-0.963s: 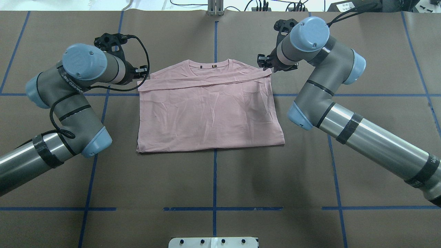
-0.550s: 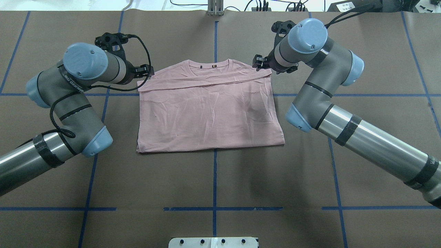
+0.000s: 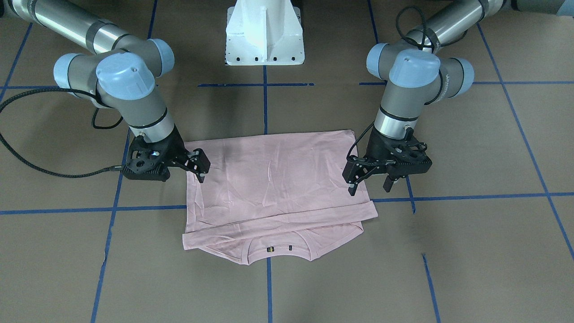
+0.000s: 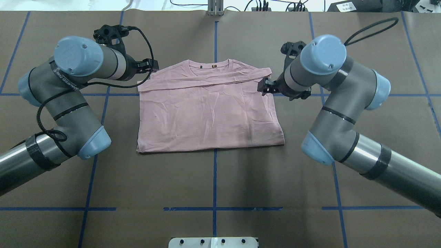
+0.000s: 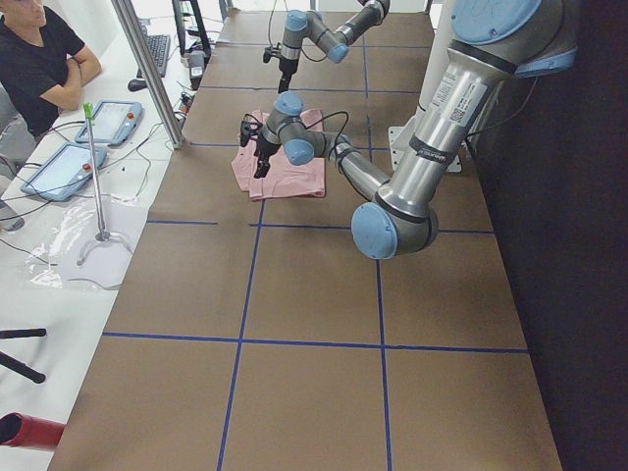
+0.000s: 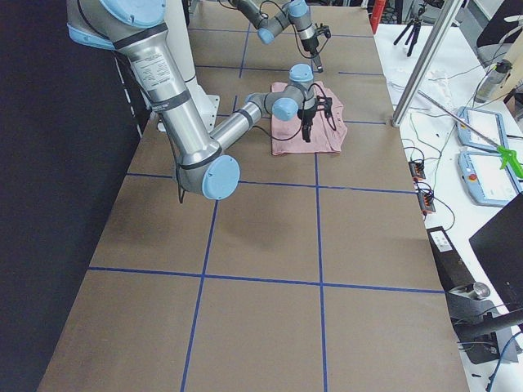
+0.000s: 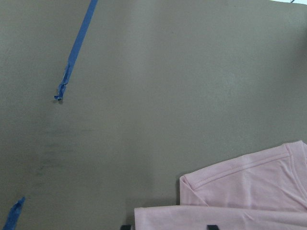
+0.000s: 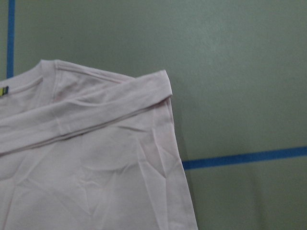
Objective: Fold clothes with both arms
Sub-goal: 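Move the right gripper down to the shirt's side edge nearest it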
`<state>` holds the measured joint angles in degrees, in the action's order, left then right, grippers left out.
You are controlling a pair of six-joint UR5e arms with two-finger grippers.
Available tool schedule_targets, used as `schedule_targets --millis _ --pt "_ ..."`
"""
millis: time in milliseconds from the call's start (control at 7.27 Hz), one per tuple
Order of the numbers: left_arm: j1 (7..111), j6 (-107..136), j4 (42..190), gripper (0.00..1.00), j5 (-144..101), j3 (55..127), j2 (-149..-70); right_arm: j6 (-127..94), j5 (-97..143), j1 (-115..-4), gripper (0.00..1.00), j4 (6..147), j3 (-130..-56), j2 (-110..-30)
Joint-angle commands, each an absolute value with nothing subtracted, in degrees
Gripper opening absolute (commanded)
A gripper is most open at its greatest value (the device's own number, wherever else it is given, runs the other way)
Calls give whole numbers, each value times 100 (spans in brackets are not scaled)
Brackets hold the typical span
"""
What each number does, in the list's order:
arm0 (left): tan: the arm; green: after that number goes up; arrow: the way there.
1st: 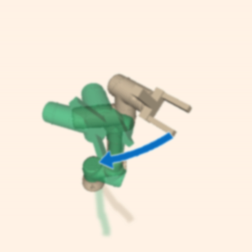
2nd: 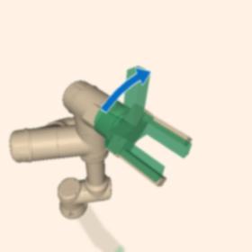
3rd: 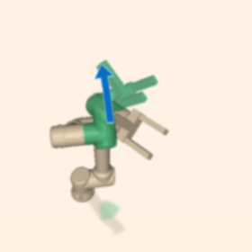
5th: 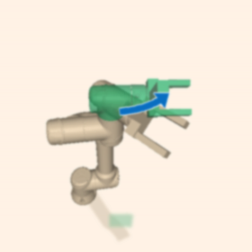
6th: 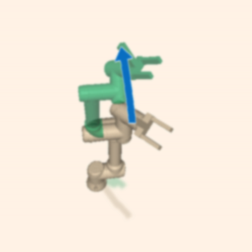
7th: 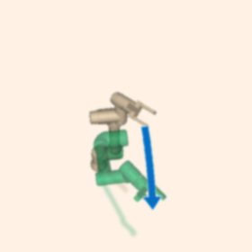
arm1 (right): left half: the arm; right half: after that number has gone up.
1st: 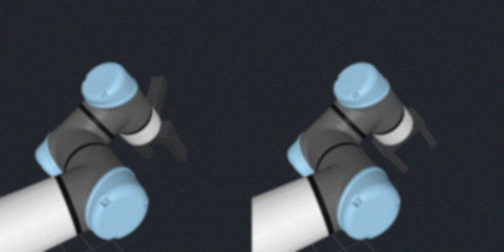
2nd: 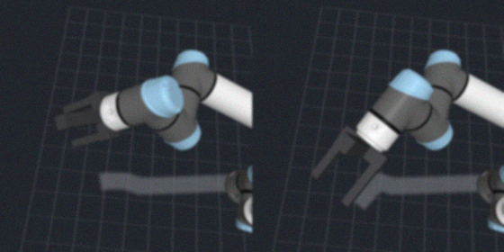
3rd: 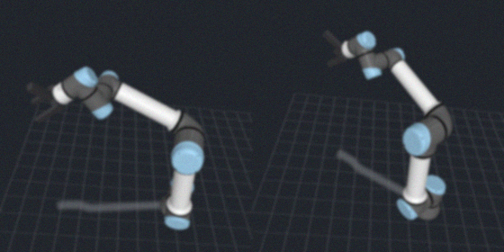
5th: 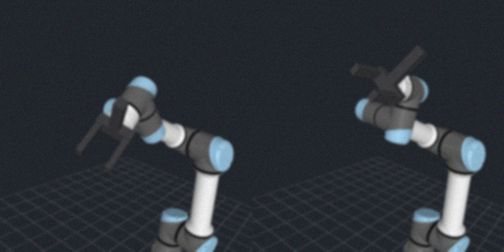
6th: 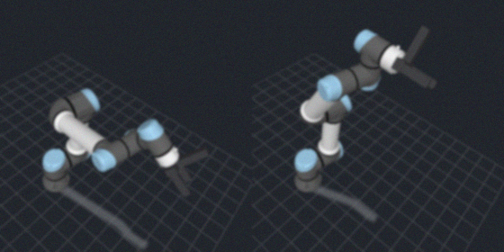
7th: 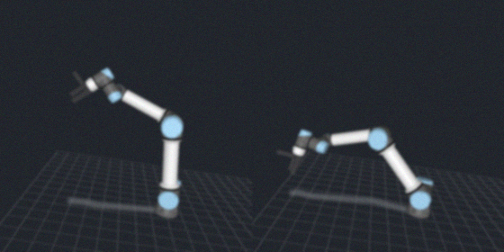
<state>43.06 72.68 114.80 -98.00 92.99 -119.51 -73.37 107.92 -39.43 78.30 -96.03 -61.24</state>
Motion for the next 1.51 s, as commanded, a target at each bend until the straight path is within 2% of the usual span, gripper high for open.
schedule_targets --millis 0,825,963,1100,1375 --pt "4289 7374 11382 100 -9853 9501 -11927 -8216 10460 -3332 100 7945 -9852 -6460" --pt "4263 7418 11391 100 -9853 9501 -11927 -8165 10476 -3103 99 7945 -9817 -6653" --pt "4263 7418 11391 100 -9853 9501 -11927 -8148 10477 -3094 84 7945 -9800 -6653" --pt "4263 7418 11391 100 -9853 9527 -11918 -8130 10485 -3102 77 7945 -9800 -6653" --pt "4263 7418 11391 100 -9853 9536 -11918 -8121 10494 -3094 75 7954 -9800 -6636"
